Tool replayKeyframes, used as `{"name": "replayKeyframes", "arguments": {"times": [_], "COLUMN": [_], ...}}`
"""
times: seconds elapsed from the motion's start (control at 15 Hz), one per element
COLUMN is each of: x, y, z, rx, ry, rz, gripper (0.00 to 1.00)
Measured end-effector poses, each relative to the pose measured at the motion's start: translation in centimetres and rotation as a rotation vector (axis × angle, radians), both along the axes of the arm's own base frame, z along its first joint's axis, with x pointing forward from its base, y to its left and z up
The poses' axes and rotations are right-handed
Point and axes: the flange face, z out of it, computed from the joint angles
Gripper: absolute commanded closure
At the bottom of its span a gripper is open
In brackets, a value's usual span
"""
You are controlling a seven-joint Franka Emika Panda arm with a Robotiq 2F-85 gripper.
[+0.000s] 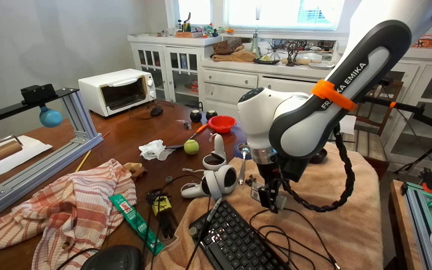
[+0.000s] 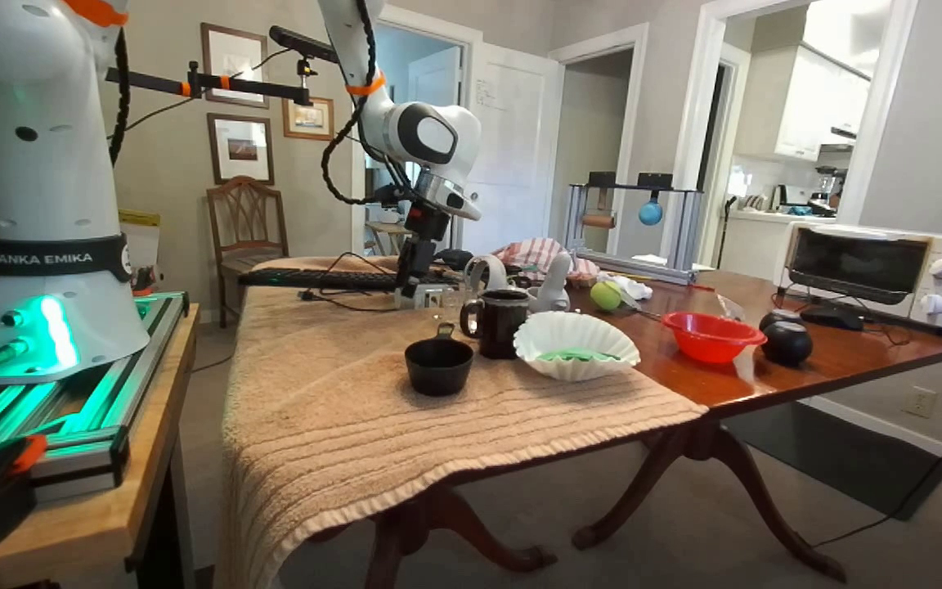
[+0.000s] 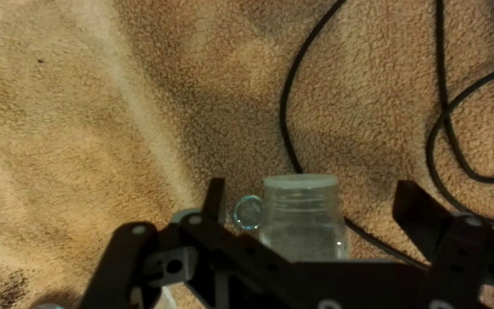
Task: Place the glass jar upright.
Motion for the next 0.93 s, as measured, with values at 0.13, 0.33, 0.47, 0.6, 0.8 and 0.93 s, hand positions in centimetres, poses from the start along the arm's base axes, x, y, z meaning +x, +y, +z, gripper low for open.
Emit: {"name": "replayKeyframes", "arguments": {"times": [0.13,0.33,0.47,0.6,0.8,0.93], "x": [0.12,0.47,0.61,0.63,0.64,0.65], "y": [-0.18,-0.42,-0.45,-0.44,-0.43,-0.43], "z": [0.01,0.16,0.25,0.26,0.26,0.27], "rx": [0.001,0.005,0.006,0.008,0.010,0.010], "ry": [-0.009,-0.026,-0.031,-0.032,-0.032,-0.032], "rz": [-0.005,-0.009,-0.008,-0.004,0.001,0.003], "gripper": [0.00,0.26,0.42,0.58,0.76,0.76]}}
